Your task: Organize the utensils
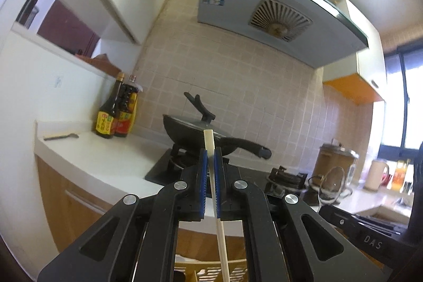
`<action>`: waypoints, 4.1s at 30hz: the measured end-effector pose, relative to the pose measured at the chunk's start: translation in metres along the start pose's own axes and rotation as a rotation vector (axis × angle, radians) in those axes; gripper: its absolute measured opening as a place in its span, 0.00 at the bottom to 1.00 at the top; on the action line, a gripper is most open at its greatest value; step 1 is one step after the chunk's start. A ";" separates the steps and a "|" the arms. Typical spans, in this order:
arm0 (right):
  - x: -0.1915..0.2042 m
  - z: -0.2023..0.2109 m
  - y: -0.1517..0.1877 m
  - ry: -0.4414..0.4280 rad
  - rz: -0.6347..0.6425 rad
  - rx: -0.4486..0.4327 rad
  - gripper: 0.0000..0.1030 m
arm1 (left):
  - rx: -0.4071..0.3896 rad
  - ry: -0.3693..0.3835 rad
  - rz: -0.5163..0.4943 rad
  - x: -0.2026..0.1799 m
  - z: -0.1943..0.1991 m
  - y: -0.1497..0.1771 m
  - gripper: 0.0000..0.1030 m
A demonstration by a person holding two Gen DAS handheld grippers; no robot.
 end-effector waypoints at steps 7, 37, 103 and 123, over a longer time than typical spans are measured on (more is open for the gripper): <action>-0.001 -0.009 0.022 -0.006 0.030 0.052 0.06 | 0.043 0.000 -0.052 -0.006 -0.004 0.018 0.10; 0.031 0.137 0.114 0.111 -0.007 -0.091 0.53 | 0.276 -0.176 -0.020 0.034 0.161 0.066 0.67; 0.037 0.126 0.164 0.232 0.060 -0.198 0.81 | 0.177 -0.364 -0.211 0.024 0.157 0.128 0.92; 0.038 0.124 0.165 0.227 0.061 -0.188 0.84 | 0.177 -0.373 -0.217 0.026 0.157 0.127 0.92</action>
Point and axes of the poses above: each gripper's, at about its wrist camera, not at the fingertips, and z roughly against the way its jaws point, x to its left, y to its underside, the point moved 5 cm from there along -z, roughly the way its jaws point, and after that the axes turned 11 degrees about x, right-handed, at the moved point
